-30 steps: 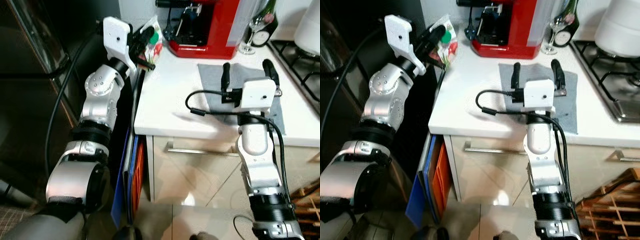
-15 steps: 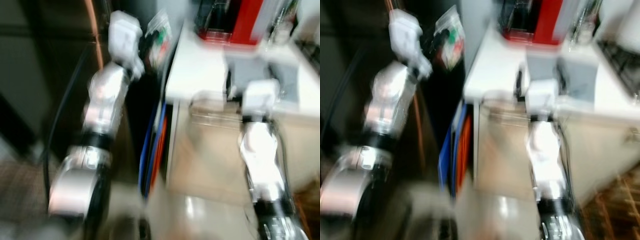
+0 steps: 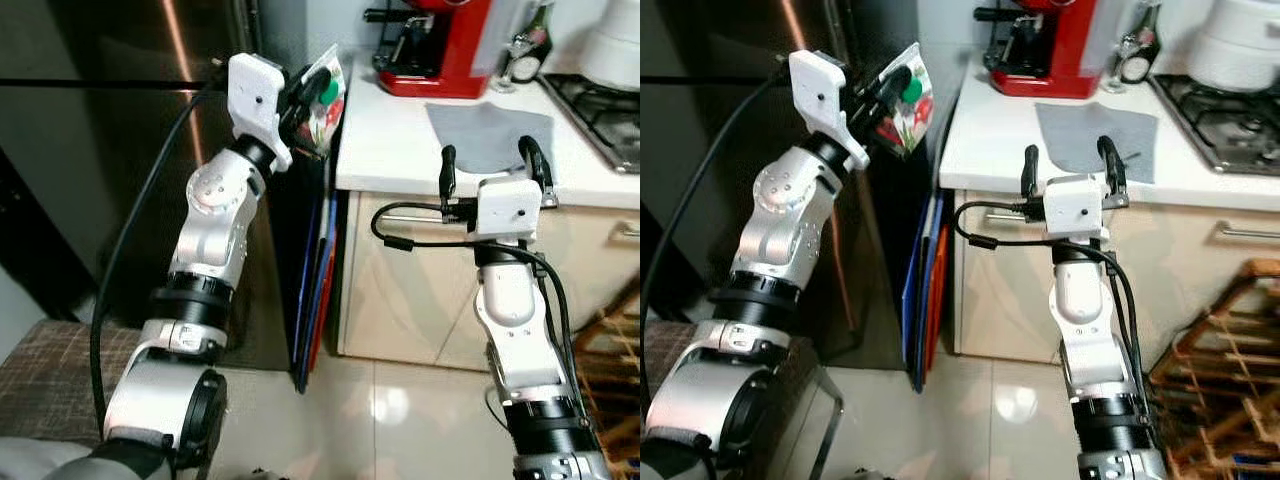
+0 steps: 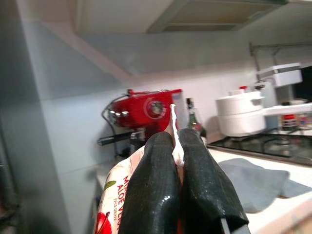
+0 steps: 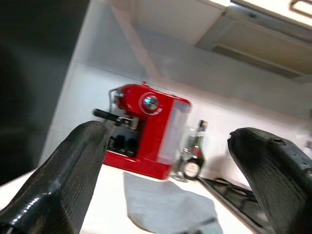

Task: Restocking fridge

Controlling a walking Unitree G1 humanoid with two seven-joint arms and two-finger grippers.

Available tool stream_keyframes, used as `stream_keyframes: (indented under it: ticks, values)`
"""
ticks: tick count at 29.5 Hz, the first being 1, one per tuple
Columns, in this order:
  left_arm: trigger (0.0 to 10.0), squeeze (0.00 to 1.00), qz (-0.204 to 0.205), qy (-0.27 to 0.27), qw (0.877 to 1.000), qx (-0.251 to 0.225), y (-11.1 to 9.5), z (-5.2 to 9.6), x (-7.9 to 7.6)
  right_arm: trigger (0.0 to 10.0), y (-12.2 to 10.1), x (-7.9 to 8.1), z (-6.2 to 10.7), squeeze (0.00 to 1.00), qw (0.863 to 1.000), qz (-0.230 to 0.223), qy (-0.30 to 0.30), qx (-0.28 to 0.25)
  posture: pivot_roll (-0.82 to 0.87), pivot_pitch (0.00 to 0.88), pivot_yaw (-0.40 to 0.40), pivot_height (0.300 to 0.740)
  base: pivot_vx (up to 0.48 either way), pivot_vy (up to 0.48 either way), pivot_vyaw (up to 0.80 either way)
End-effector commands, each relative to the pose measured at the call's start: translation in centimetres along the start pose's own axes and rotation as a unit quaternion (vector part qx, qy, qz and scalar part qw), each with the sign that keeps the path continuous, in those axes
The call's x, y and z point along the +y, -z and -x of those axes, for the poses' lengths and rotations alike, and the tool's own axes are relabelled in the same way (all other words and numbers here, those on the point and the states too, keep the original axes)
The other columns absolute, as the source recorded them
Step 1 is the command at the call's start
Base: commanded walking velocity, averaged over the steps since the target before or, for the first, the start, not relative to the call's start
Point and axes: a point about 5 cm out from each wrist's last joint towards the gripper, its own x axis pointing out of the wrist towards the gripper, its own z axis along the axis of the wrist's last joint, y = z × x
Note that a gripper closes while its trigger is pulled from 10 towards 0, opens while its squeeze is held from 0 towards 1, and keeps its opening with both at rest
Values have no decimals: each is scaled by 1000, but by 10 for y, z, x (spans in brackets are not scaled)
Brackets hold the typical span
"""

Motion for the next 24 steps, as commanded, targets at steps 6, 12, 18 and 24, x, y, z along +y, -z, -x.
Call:
stream_keyframes:
  ticks: [6, 12, 18, 24]
  values:
    - [10000, 0, 16, -4, 1000, 6, 0, 5, -2, 10000, 9, -3, 2, 518, 999, -16, 6, 29, -194, 0, 38, 740, 0, 0, 0]
    - [10000, 0, 26, 0, 1000, 10, 2, 5, -5, 10000, 14, -6, -2, 514, 999, -21, 9, 40, -202, 0, 32, 740, 0, 0, 0]
    - [10000, 0, 17, 6, 1000, 6, -3, 6, -9, 10000, 28, -10, -6, 514, 993, -73, 36, 91, -149, 0, 13, 740, 0, 0, 0]
    - [10000, 0, 9, 5, 1000, 17, -1, 15, -6, 10000, 32, -10, -9, 514, 991, -78, 44, 100, -118, 0, 3, 740, 0, 0, 0]
